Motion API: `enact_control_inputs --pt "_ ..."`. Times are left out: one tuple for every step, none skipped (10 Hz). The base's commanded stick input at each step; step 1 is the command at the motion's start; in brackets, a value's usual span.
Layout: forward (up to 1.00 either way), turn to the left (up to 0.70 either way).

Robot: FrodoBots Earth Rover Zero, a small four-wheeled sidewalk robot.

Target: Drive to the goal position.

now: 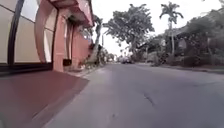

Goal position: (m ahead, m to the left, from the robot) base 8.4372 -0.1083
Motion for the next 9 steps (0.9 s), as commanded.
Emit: enact_control_inputs --pt "1.00 0.00" --pt "1.00 0.00" --pt "1.00 0.00" --pt "1.00 0.00" --pt "1.00 0.00" --pt "1.00 0.00" --pt "1.00 0.00" --pt "1.00 0.00" --pt "1.00 0.00"
